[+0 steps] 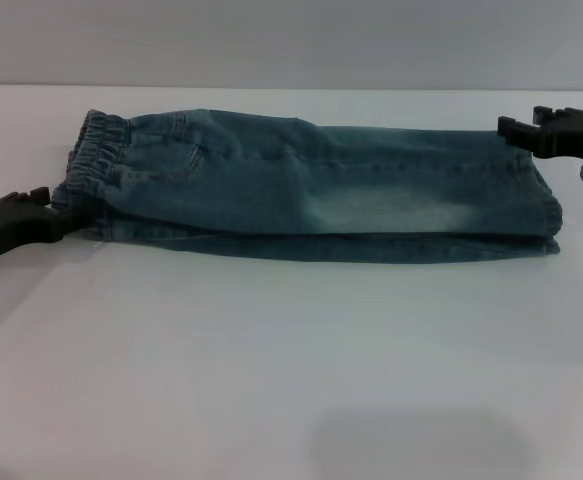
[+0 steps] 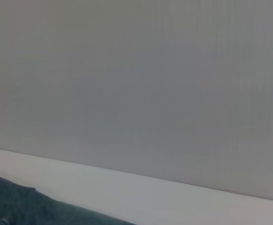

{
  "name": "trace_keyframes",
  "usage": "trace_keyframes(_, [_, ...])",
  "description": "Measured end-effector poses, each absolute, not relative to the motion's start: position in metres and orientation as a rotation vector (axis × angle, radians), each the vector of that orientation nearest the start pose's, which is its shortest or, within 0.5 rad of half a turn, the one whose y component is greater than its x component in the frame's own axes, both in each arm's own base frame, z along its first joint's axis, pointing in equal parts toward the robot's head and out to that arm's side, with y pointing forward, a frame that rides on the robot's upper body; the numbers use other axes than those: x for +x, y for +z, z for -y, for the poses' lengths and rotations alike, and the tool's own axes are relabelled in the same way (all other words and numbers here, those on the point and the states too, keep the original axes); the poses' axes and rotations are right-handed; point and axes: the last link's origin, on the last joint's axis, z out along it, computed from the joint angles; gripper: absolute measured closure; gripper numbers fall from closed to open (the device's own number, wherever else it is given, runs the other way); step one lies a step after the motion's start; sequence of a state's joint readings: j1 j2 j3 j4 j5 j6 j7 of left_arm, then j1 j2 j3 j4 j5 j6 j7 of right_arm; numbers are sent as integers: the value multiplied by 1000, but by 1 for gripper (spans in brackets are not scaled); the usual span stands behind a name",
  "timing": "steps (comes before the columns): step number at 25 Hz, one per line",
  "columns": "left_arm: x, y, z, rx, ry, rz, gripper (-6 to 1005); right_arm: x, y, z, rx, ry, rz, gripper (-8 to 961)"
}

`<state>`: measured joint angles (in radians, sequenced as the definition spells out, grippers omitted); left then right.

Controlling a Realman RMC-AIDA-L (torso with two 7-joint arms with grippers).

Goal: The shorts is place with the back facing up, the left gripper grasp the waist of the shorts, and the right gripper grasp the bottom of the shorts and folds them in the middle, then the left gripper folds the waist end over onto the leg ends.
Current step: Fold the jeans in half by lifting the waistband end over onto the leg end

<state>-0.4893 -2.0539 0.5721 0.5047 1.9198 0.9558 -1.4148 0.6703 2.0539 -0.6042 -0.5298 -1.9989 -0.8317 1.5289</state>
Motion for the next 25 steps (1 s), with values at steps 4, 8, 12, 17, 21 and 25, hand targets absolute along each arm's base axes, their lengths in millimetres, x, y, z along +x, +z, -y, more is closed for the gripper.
trace_keyframes(4, [-357, 19, -360, -2069, -444, 1026, 156, 301, 26, -426, -2086, 406, -903, 401])
trace_keyframes(8, [-358, 19, -359, -2066, -445, 1028, 213, 301, 27, -426, -2084, 406, -902, 402])
trace_keyframes(12, [-357, 18, -360, -2078, -438, 1016, 319, 301, 27, -427, -2081, 404, -901, 402])
trace_keyframes(17, [-355, 16, -359, -2095, -439, 1012, 549, 301, 27, -427, -2079, 402, -899, 402])
trace_keyframes(21, [-354, 16, -359, -2099, -443, 1012, 693, 301, 28, -427, -2079, 401, -898, 401])
trace_keyframes(25, [-353, 15, -358, -2103, -450, 1014, 779, 302, 28, -427, -2078, 400, -898, 401])
